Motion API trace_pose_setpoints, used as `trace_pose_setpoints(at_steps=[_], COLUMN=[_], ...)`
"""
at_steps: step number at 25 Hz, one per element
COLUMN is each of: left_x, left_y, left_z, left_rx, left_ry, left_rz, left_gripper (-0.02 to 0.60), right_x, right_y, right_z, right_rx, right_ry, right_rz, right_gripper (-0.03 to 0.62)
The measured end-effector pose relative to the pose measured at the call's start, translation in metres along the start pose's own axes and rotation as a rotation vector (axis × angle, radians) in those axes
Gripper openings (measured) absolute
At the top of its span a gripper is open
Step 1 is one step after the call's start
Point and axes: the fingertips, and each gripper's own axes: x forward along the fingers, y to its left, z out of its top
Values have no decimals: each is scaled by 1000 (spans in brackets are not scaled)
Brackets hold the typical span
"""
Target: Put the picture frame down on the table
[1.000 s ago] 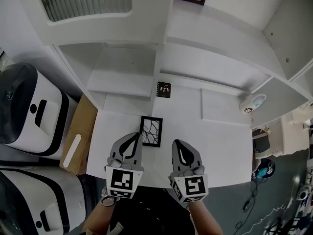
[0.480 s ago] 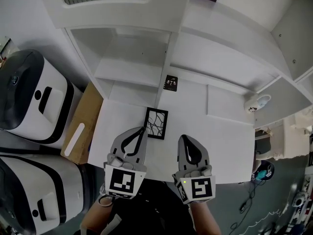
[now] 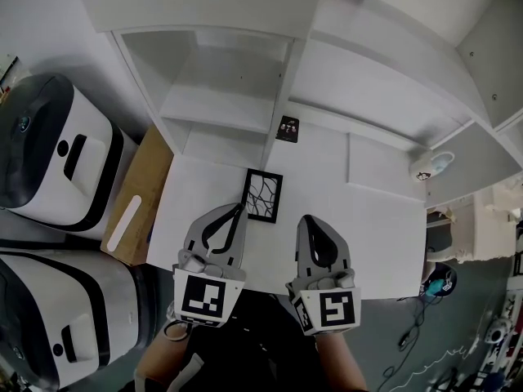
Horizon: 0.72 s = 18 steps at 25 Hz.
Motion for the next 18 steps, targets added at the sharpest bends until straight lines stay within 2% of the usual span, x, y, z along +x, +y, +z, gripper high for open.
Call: trace_pose_setpoints(at_steps=[18], left_x=[-7], left_y=[-2], left_z=[0], left_rx=[-19], left_ry=[-10], left_rz=[-18], left_gripper=[2], right_x=[-4], right_y=[7], right_z=[-4], right_rx=[-9], right_ry=[23], right_rz=[5], right_gripper=[0])
